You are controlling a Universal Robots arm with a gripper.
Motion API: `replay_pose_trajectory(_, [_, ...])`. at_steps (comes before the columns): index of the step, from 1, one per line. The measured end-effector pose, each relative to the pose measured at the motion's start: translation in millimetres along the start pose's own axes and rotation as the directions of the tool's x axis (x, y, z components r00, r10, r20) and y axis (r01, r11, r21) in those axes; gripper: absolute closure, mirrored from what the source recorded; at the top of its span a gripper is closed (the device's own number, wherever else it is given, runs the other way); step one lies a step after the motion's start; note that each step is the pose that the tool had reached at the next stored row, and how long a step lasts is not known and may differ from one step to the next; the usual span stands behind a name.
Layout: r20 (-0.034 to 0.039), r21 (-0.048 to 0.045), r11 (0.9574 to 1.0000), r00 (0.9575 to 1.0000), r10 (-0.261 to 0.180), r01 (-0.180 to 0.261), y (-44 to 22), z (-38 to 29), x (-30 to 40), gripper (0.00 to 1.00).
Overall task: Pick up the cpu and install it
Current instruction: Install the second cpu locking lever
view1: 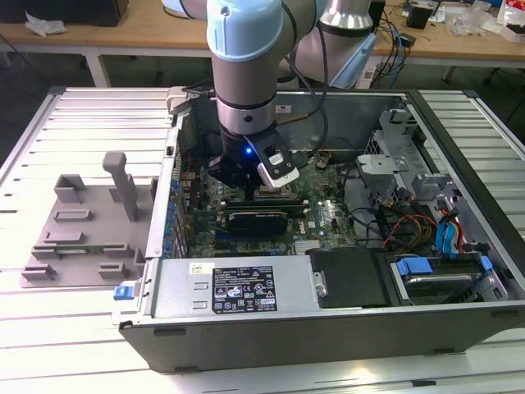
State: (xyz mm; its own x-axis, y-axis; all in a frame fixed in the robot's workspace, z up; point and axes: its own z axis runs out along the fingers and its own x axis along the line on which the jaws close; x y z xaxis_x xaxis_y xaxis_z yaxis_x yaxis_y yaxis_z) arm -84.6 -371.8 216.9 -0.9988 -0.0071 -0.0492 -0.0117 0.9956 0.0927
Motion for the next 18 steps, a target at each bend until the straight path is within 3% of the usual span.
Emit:
replay_pose_trajectory(1, [0.0001,-0.0128,0.9999,1.0,0.001,-0.001,-0.2,0.0,0.0,0.89])
replay_pose_trajectory(3, [0.0003,-0.0254,0.9997,1.0,0.001,-0.001,-0.3,-0.1,0.0,0.89])
replay_pose_trajectory(8, [0.0003,-0.0285,0.9996,1.0,0.001,-0.001,-0.3,0.0,0.1,0.89])
replay_pose_trajectory(11, [0.0006,-0.0537,0.9986,1.0,0.003,-0.003,-0.3,0.6,0.1,0.89])
replay_pose_trajectory(12, [0.0006,-0.0573,0.9984,1.0,0.003,-0.003,-0.3,0.6,0.1,0.89])
replay_pose_trajectory(18, [-0.0011,-0.0593,0.9982,1.0,0.003,-0.003,-1.0,1.6,-3.2,0.89])
